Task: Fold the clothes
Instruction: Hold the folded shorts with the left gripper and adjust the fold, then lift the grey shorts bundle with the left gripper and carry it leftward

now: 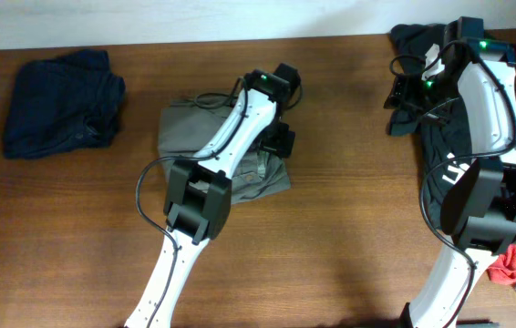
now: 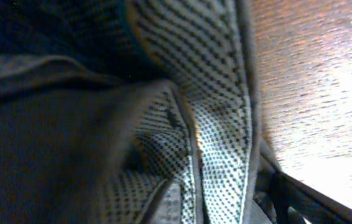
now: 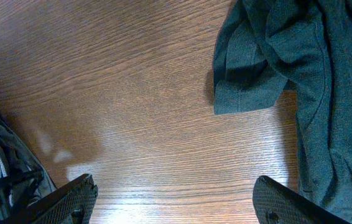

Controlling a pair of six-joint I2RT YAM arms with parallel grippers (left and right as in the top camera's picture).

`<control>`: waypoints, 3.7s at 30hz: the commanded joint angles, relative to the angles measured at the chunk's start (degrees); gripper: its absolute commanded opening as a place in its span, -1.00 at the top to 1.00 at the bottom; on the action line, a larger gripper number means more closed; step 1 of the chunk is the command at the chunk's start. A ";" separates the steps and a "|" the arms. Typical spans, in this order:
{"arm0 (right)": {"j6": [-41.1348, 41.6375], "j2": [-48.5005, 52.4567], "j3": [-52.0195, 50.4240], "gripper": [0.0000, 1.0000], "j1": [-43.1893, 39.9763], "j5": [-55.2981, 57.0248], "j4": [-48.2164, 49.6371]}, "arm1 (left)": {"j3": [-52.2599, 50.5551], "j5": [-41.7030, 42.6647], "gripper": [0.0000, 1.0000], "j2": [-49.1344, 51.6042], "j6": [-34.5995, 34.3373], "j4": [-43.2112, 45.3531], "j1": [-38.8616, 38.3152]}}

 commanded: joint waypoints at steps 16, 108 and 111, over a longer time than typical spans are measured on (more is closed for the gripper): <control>-2.12 0.22 -0.48 -0.69 0.11 -0.31 -0.57 | 0.55 -20.57 -0.78 8.35 2.99 -6.91 -0.85; -2.08 0.22 -0.52 -0.69 0.15 -0.33 -3.98 | 37.73 -23.71 1.00 -10.19 42.60 20.02 36.33; -1.86 0.22 -0.52 -0.69 0.15 -0.37 -3.96 | 37.64 -12.52 1.00 -10.16 42.60 21.07 42.18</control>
